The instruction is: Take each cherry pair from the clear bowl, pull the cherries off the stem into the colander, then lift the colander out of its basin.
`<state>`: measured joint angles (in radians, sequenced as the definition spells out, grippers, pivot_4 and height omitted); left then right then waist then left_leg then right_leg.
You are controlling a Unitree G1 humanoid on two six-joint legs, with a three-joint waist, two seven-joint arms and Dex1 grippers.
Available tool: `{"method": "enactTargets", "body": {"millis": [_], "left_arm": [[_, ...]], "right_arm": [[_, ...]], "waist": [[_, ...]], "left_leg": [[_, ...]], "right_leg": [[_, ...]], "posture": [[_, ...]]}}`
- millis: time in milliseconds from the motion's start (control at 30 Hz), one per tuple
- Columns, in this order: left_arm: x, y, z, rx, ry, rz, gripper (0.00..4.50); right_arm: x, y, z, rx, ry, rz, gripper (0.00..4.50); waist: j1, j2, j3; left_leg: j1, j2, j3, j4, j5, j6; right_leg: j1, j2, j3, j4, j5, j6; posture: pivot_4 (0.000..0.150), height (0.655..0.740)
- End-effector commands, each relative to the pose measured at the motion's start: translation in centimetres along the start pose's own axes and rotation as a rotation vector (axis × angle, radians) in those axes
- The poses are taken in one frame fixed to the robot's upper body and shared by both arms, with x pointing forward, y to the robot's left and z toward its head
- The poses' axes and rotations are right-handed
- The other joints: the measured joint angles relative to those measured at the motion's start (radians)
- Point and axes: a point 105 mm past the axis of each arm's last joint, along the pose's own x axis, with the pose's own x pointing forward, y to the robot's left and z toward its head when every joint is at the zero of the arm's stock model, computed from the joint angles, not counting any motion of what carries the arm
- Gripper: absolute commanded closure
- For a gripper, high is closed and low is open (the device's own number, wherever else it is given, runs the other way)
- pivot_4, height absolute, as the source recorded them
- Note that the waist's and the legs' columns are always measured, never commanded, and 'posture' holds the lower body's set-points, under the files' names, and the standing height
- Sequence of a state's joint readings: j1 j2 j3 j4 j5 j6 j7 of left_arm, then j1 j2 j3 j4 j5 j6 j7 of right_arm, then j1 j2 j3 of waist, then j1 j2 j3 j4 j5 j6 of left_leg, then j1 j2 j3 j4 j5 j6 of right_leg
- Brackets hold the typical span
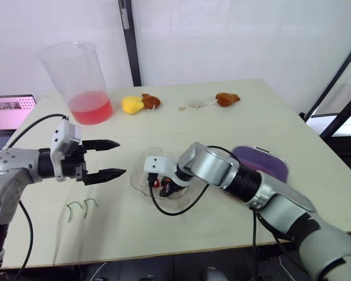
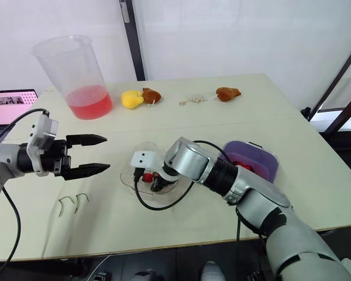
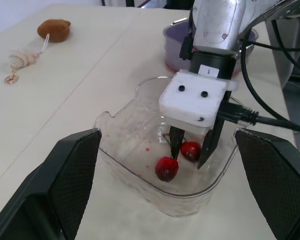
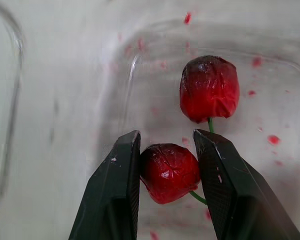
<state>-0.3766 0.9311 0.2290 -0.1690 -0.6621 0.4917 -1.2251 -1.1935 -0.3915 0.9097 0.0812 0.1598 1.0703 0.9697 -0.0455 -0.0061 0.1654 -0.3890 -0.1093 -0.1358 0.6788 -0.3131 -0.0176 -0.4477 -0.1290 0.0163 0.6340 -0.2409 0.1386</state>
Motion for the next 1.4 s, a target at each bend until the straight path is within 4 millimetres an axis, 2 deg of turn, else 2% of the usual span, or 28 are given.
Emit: {"method": "enactTargets", "body": {"millis": [33, 200, 300, 433, 533, 633, 733, 867, 1267, 1367, 1400], "left_arm": [[0.4, 0.1, 1.0, 0.051, -0.020, -0.011, 0.00], [0.8, 0.1, 0.9, 0.049, -0.022, -0.018, 0.00], [0.9, 0.1, 0.8, 0.046, -0.023, -0.020, 0.00], [0.9, 0.1, 0.9, 0.043, -0.035, -0.019, 0.00], [0.9, 0.1, 1.0, 0.041, -0.047, -0.017, 0.00], [1.0, 0.2, 0.9, 0.040, -0.049, -0.017, 0.00], [1.1, 0.3, 0.7, 0.037, -0.052, -0.022, 0.00], [1.5, 0.4, 0.6, 0.038, -0.058, -0.032, 0.00], [1.5, 0.6, 0.5, 0.052, -0.046, -0.040, 0.00], [1.5, 0.6, 0.5, 0.053, -0.045, -0.037, 0.00], [1.5, 0.6, 0.5, 0.053, -0.045, -0.036, 0.00]], "right_arm": [[-0.9, -0.3, 1.2, -0.165, -0.006, -0.014, 2.75], [-1.4, -0.8, 1.8, -0.235, -0.042, -0.024, 2.75], [-2.5, -1.3, 2.8, -0.258, -0.093, -0.046, 2.75], [-4.6, -1.4, 3.9, -0.099, -0.173, -0.039, 2.75], [-5.7, -1.6, 3.2, 0.063, -0.158, -0.074, 2.75], [-6.0, -1.5, 2.5, 0.192, -0.150, -0.099, 1.89], [-5.5, -0.6, 2.0, 0.243, -0.118, -0.101, 0.47], [-3.7, 0.1, 1.2, 0.288, -0.070, -0.112, 0.47], [-1.8, 0.0, 0.1, 0.352, -0.015, -0.116, 0.47], [-1.3, 0.2, 0.0, 0.338, -0.004, -0.098, 1.36], [-1.2, 0.2, -0.1, 0.334, 0.001, -0.097, 1.79]], "waist": [[0.000, 0.000, 0.000], [-0.001, 0.000, 0.000], [0.000, 0.000, 0.000], [0.000, 0.000, 0.000], [0.002, 0.000, 0.000], [0.002, 0.000, 0.000], [0.001, 0.000, 0.000], [0.001, 0.000, 0.000], [0.000, 0.000, 0.000], [0.000, 0.000, 0.000], [-0.001, 0.000, 0.000]], "left_leg": [[0.000, 0.000, 0.000, 0.000, 0.000, 0.000], [0.000, 0.000, 0.000, 0.000, 0.000, 0.000], [0.000, 0.000, 0.000, 0.000, 0.000, 0.000], [0.000, 0.000, 0.000, 0.000, 0.000, 0.000], [0.000, 0.000, 0.000, 0.000, 0.000, 0.000], [-0.001, 0.000, 0.000, 0.001, 0.000, 0.000], [-0.001, 0.000, 0.000, 0.001, 0.000, 0.000], [-0.001, 0.000, 0.000, 0.001, 0.000, 0.000], [-0.001, 0.000, 0.000, 0.001, 0.000, 0.000], [-0.001, 0.000, 0.000, 0.001, 0.000, 0.000], [-0.001, 0.000, 0.000, 0.001, 0.000, 0.000]], "right_leg": [[0.000, 0.000, 0.000, 0.000, 0.000, 0.000], [0.000, 0.000, 0.000, 0.000, 0.000, 0.000], [0.000, 0.000, 0.000, 0.000, 0.000, 0.000], [0.000, 0.000, 0.000, 0.000, 0.000, 0.000], [0.000, 0.000, 0.000, 0.000, 0.000, 0.000], [0.000, 0.000, 0.000, 0.000, 0.000, 0.000], [0.000, 0.000, 0.000, 0.000, 0.000, 0.000], [0.000, 0.000, 0.000, 0.000, 0.000, 0.000], [0.000, 0.000, 0.000, 0.001, 0.000, 0.000], [0.000, 0.000, 0.000, 0.001, 0.000, 0.000], [0.000, 0.000, 0.000, 0.001, 0.000, 0.000]], "posture": [[0.150, 0.7400], [0.150, 0.7400], [0.150, 0.7400], [0.150, 0.7400], [0.150, 0.7400], [0.150, 0.7400], [0.150, 0.7400], [0.150, 0.7400], [0.150, 0.7400], [0.150, 0.7400], [0.150, 0.7400]]}}
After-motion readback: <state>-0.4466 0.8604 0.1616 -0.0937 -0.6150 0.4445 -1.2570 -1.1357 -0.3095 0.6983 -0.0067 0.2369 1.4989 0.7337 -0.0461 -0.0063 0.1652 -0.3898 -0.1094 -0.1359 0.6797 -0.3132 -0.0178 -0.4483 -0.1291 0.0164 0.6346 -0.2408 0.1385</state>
